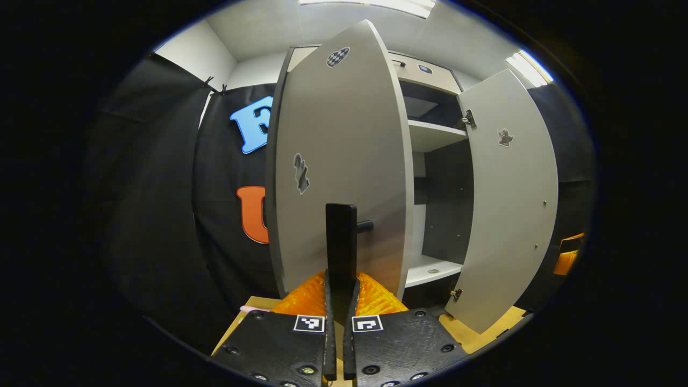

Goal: Open the right door of the double-door shoe cabinet with the right hand, and open the left door with the left hand.

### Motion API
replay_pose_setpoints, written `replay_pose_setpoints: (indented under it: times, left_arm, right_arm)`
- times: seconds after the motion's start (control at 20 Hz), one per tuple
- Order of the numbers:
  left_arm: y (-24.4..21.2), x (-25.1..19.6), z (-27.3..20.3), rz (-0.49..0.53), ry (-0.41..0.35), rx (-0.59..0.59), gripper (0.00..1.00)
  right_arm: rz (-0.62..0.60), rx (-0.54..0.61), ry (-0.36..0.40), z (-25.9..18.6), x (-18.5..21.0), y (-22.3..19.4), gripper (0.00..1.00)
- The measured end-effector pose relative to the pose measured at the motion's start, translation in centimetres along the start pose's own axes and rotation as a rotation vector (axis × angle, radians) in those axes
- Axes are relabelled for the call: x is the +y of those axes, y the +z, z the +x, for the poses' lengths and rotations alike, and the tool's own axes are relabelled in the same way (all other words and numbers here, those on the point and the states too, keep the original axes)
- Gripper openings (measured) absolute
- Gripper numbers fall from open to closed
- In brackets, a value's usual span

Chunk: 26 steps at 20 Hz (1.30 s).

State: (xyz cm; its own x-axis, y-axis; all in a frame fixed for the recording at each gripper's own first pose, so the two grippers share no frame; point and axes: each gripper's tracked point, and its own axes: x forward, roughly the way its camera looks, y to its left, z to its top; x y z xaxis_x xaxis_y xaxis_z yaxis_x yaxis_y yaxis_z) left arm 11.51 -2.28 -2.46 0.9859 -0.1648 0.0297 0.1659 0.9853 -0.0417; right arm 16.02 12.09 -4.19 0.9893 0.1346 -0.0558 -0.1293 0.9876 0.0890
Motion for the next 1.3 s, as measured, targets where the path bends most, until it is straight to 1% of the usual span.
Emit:
replay_pose_setpoints:
  times: [0.15,0.25,0.3,0.4,0.5,0.55,0.6,0.65,0.7,0.75,0.8,0.9,1.05,1.1,1.15,1.2,1.3]
  left_arm:
    - [-0.1,1.5,-0.8,0.016,0.019,-0.005,0.04]
    - [-0.2,2.8,-1.4,0.017,0.040,-0.007,0.04]
    - [-0.2,3.6,-1.6,0.014,0.049,-0.008,0.00]
    - [-0.2,5.3,-2.3,0.016,0.069,-0.005,0.00]
    - [-0.4,7.1,-2.7,0.017,0.072,-0.017,0.00]
    - [-0.5,8.0,-2.7,0.017,0.074,-0.021,0.08]
    - [-0.5,9.0,-2.5,0.024,0.081,-0.028,0.00]
    - [-0.9,10.4,-2.6,0.032,0.112,-0.016,0.00]
    - [-0.9,11.4,-2.4,0.015,0.110,-0.024,0.00]
    - [-0.8,11.4,-2.5,-0.026,0.088,-0.023,0.00]
    - [-0.8,11.6,-2.5,-0.032,0.079,-0.024,0.00]
    - [-0.9,11.6,-2.6,-0.007,0.067,-0.027,0.00]
    - [-1.0,11.8,-2.5,-0.021,0.062,-0.023,0.00]
    - [-0.9,11.7,-2.5,-0.013,0.062,-0.024,0.09]
    - [-0.9,11.8,-2.3,-0.012,0.063,-0.024,0.10]
    - [-1.0,11.7,-2.4,-0.014,0.065,-0.015,0.00]
    - [-1.0,11.7,-2.6,-0.021,0.063,-0.007,0.00]
  right_arm:
    - [-0.003,0.003,0.024,0.5,1.1,0.0,0.92]
    - [0.003,0.007,0.054,0.6,2.1,-0.1,0.93]
    - [-0.001,0.006,0.056,0.6,2.3,0.0,0.92]
    - [-0.006,0.005,0.063,0.8,2.7,0.0,0.92]
    - [-0.005,0.003,0.073,1.0,3.3,0.0,0.92]
    - [-0.010,0.004,0.076,1.0,3.5,0.0,0.92]
    - [-0.014,0.007,0.080,0.9,3.7,0.0,0.93]
    - [-0.013,0.009,0.086,0.9,4.0,0.0,0.93]
    - [-0.014,0.006,0.088,0.8,4.2,0.1,0.92]
    - [-0.018,0.005,0.088,0.7,4.2,0.1,0.92]
    - [-0.022,0.007,0.089,0.7,4.3,0.1,0.92]
    - [-0.027,0.010,0.088,0.6,4.5,-0.1,0.93]
    - [-0.019,0.016,0.088,0.8,4.6,-0.3,0.93]
    - [-0.021,0.020,0.086,0.9,4.5,-0.4,0.92]
    - [-0.022,0.020,0.085,0.9,4.5,-0.5,0.92]
    - [-0.023,0.020,0.083,0.9,4.4,-0.5,0.92]
    - [-0.021,0.021,0.082,0.7,4.3,-0.6,0.92]
